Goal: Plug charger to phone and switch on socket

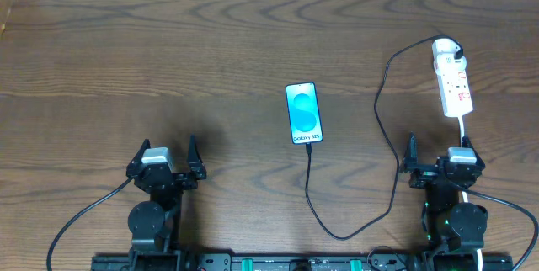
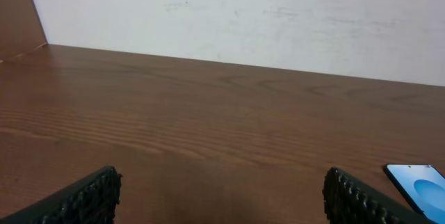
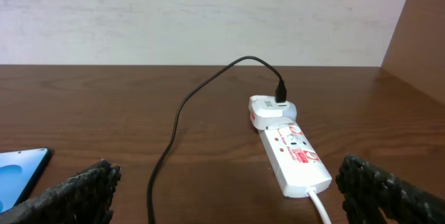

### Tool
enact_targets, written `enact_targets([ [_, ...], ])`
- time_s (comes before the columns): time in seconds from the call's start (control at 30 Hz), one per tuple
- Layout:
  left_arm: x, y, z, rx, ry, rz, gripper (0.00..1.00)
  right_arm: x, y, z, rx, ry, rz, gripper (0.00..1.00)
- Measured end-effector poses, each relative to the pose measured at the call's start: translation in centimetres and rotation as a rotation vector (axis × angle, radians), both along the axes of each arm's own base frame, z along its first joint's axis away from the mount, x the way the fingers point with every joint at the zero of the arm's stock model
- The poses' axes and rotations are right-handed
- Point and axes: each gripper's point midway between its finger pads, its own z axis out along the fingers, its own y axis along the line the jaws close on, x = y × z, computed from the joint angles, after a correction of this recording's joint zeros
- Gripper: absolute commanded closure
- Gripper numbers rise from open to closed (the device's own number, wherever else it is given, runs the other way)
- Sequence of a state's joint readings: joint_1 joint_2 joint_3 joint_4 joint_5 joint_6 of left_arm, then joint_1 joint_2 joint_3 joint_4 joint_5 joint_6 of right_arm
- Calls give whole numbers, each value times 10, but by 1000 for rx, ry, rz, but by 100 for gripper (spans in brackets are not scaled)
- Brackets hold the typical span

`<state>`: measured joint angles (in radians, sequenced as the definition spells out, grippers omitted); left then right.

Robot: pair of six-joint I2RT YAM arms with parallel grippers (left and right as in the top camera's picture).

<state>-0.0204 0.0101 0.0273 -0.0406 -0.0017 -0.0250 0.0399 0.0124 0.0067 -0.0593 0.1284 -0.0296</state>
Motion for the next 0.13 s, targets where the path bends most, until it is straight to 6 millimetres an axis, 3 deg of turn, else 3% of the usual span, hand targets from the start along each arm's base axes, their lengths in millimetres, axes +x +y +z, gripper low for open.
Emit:
enact_targets([
  [0.13, 0, 0, 0, 0, 0, 0, 7, 0, 0, 0, 0, 0, 0, 1],
])
